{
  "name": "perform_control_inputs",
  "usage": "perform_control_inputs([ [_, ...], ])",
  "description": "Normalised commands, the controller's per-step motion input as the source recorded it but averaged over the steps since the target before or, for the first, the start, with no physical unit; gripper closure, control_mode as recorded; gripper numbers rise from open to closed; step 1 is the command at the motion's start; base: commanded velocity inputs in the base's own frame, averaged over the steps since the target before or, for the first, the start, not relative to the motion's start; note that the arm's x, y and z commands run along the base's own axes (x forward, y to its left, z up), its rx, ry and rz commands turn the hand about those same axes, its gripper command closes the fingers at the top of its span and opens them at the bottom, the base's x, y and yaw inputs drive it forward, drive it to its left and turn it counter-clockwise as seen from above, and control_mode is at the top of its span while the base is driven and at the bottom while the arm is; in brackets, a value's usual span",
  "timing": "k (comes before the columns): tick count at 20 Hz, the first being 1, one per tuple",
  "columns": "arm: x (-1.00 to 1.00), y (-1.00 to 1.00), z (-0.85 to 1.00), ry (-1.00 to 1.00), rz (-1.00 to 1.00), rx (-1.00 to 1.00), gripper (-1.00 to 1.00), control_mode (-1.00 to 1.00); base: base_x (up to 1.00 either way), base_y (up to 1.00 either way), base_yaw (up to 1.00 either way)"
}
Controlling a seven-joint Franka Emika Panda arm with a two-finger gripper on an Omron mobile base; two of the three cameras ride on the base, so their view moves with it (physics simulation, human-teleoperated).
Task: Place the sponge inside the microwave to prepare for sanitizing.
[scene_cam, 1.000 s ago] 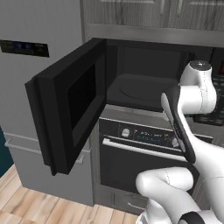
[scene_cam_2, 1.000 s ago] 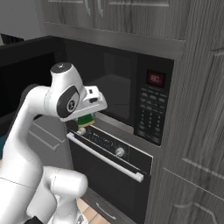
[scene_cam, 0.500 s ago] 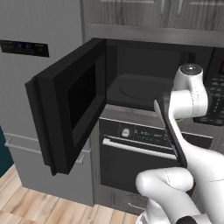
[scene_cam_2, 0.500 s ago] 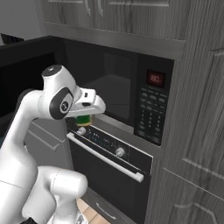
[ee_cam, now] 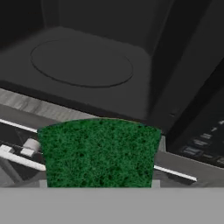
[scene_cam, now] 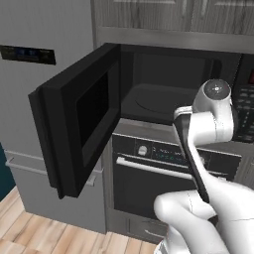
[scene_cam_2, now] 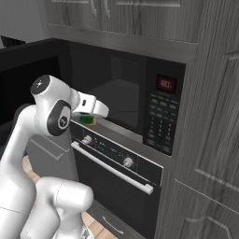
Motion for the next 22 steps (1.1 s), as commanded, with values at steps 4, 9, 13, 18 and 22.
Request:
perform_control_inputs([
  [4,0.03,0.03,0.01,-0.27,-0.09,0.00,1.00,-1.00,0.00,0.00,0.00],
  [9,0.28,0.12,0.09,-0.11,-0.13,0.00,1.00,-1.00,0.00,0.00,0.00],
  [13,0.24,0.15,0.23,-0.07,-0.20,0.01,1.00,-1.00,0.00,0.00,0.00],
  [18,0.21,0.04,0.32,-0.02,-0.09,0.04,1.00,-1.00,0.00,0.00,0.00],
  [22,0.31,-0.08,0.23,0.01,0.00,0.10,1.00,-1.00,0.00,0.00,0.00],
])
